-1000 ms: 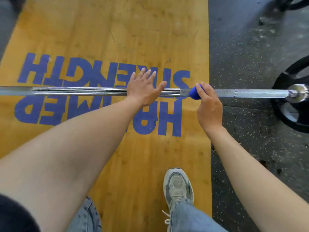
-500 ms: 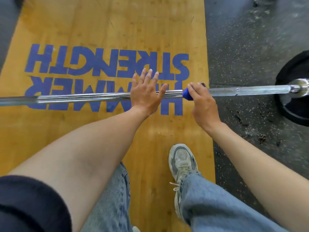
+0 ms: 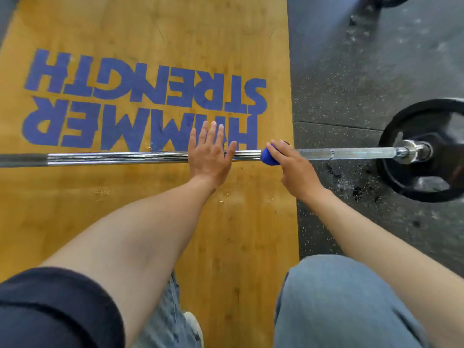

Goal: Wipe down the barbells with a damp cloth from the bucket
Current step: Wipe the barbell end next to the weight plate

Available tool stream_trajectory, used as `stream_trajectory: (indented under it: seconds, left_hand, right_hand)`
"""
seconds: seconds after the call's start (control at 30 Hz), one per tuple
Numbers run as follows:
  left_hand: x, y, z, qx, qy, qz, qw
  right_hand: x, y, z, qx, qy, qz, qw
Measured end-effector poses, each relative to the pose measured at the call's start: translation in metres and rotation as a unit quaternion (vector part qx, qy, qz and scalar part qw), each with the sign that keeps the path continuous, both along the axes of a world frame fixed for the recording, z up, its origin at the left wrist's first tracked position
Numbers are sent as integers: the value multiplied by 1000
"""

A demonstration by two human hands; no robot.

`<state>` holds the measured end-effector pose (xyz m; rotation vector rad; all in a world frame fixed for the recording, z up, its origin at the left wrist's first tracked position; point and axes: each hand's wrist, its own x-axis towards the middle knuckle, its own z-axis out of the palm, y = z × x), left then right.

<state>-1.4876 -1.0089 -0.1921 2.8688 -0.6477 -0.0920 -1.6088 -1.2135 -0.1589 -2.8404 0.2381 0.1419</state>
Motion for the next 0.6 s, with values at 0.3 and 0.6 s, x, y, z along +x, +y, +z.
stream_trajectory:
  seconds: [0.3,0.6]
  left_hand:
    - [-42,11,-22,-40,-137,-9,990]
    - [-68,-17,-13,-88,-125,105,983]
  right_hand:
    - [-40,12,-23,-10,-93,56,994]
    - [-68,-2,-25,22,-132,21,991]
